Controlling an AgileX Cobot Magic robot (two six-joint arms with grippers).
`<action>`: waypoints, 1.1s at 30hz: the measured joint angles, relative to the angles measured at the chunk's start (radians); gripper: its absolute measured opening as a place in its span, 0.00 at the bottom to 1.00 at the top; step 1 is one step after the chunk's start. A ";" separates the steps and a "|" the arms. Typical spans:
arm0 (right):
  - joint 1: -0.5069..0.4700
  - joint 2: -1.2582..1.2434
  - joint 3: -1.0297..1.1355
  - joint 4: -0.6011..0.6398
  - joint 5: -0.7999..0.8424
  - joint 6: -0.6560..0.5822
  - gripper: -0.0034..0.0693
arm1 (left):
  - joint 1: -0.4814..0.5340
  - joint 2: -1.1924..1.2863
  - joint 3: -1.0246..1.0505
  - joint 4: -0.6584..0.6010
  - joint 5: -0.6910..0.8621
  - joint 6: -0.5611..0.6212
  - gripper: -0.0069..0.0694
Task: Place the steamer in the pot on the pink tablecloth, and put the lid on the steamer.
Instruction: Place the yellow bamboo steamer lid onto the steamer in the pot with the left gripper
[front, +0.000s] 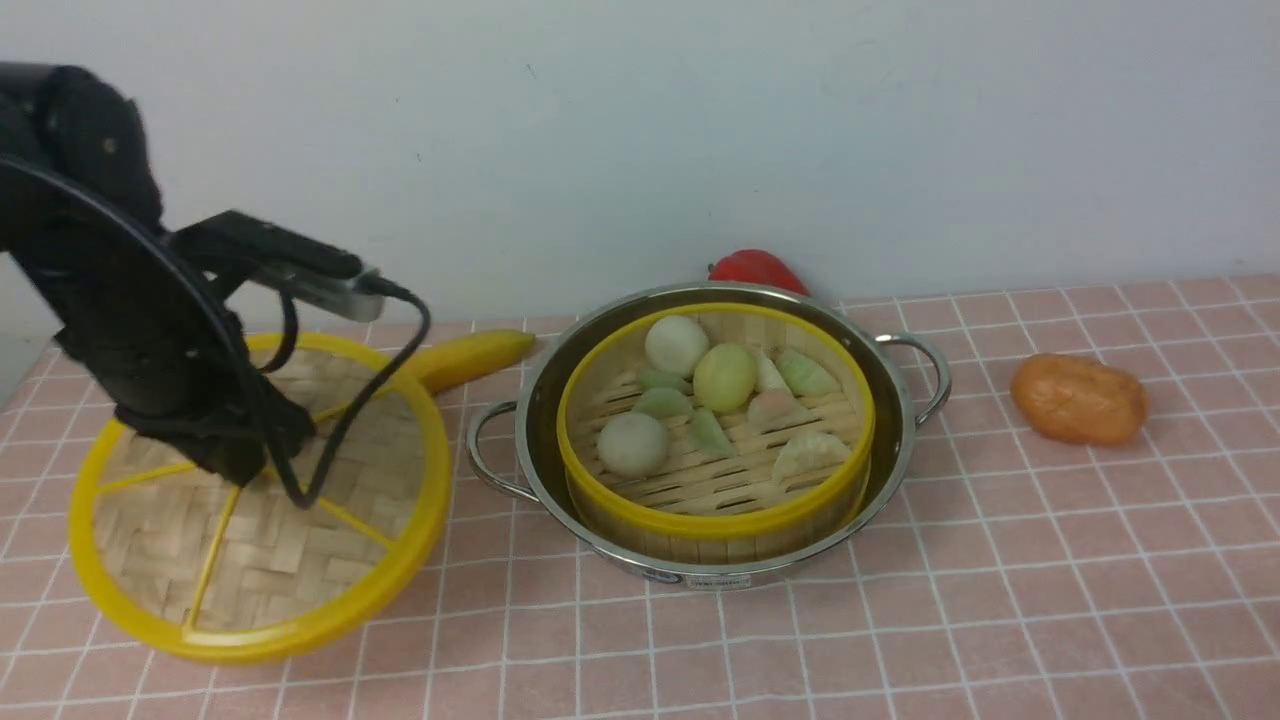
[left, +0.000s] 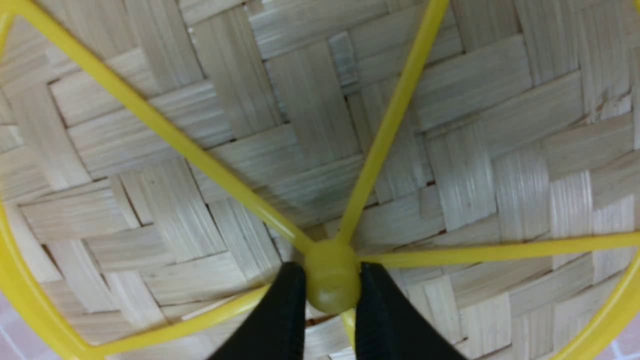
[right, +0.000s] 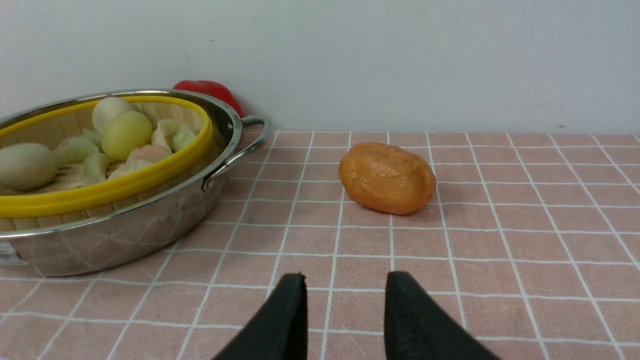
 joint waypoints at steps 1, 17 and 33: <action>0.000 0.000 0.000 0.000 0.000 0.000 0.38 | -0.034 0.000 -0.011 0.013 0.001 0.001 0.24; 0.000 0.000 0.000 0.000 0.000 0.000 0.38 | -0.245 -0.026 -0.248 0.096 0.021 0.089 0.24; 0.000 0.000 0.000 0.000 0.000 0.000 0.38 | -0.418 0.277 -0.556 0.057 0.020 0.877 0.24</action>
